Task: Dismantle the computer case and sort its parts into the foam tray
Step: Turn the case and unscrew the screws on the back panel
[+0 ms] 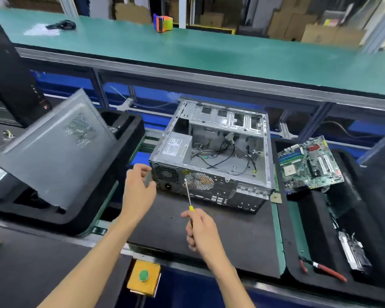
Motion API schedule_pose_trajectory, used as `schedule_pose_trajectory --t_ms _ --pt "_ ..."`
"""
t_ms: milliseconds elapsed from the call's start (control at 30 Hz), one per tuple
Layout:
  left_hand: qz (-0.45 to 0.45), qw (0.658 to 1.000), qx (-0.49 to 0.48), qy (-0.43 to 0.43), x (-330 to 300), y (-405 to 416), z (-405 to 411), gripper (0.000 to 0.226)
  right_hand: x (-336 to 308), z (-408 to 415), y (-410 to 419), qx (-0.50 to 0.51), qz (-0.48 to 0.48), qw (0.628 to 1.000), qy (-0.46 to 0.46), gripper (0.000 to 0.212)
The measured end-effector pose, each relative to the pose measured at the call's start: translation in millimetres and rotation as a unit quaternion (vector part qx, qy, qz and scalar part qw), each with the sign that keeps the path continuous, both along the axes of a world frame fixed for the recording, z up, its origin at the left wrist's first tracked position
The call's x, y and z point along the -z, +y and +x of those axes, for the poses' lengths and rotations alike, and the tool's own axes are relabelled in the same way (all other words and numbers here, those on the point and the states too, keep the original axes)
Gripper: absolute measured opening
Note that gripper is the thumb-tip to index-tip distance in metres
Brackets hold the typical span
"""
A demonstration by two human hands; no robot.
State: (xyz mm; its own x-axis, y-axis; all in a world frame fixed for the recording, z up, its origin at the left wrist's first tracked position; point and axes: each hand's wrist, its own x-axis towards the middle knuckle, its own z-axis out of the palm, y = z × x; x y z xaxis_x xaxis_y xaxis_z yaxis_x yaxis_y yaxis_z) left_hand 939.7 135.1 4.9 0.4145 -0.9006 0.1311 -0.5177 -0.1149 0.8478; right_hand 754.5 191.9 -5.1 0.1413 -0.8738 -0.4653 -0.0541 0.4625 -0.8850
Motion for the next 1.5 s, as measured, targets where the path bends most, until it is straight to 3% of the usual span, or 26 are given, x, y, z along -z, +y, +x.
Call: schedule_pose_trajectory --t_ms 200,400,700,1033,1200,1367,1500 --pt "0.006 0.995 0.093 0.035 -4.9 -18.9 11.7 0.071 1.7 16.1 -0.9 0.007 0.017 1.0 0.025 0.02" --pt "-0.017 0.997 0.07 0.017 -3.1 -36.3 17.8 0.05 4.3 20.1 -19.8 0.02 0.032 0.999 0.025 0.019" --pt "-0.054 0.996 0.052 0.043 3.0 -39.5 29.3 0.035 -5.3 49.6 -38.5 -0.059 0.027 0.998 0.001 0.026" --pt "-0.099 0.99 0.088 0.049 4.9 -45.6 33.2 0.043 -7.5 73.1 -45.6 -0.045 0.027 0.999 -0.011 0.022" --pt "-0.108 0.985 0.123 0.048 10.2 -46.2 41.6 0.041 -7.7 86.1 -40.0 0.02 0.082 0.987 -0.136 0.02" --pt "-0.108 0.985 0.136 0.017 12.2 -46.0 45.7 0.045 -12.2 104.0 -33.1 0.091 0.179 0.885 -0.42 0.026" --pt "-0.107 0.985 0.134 0.005 11.9 -48.3 47.2 0.05 -15.4 121.9 -29.2 0.099 0.192 0.861 -0.461 0.033"
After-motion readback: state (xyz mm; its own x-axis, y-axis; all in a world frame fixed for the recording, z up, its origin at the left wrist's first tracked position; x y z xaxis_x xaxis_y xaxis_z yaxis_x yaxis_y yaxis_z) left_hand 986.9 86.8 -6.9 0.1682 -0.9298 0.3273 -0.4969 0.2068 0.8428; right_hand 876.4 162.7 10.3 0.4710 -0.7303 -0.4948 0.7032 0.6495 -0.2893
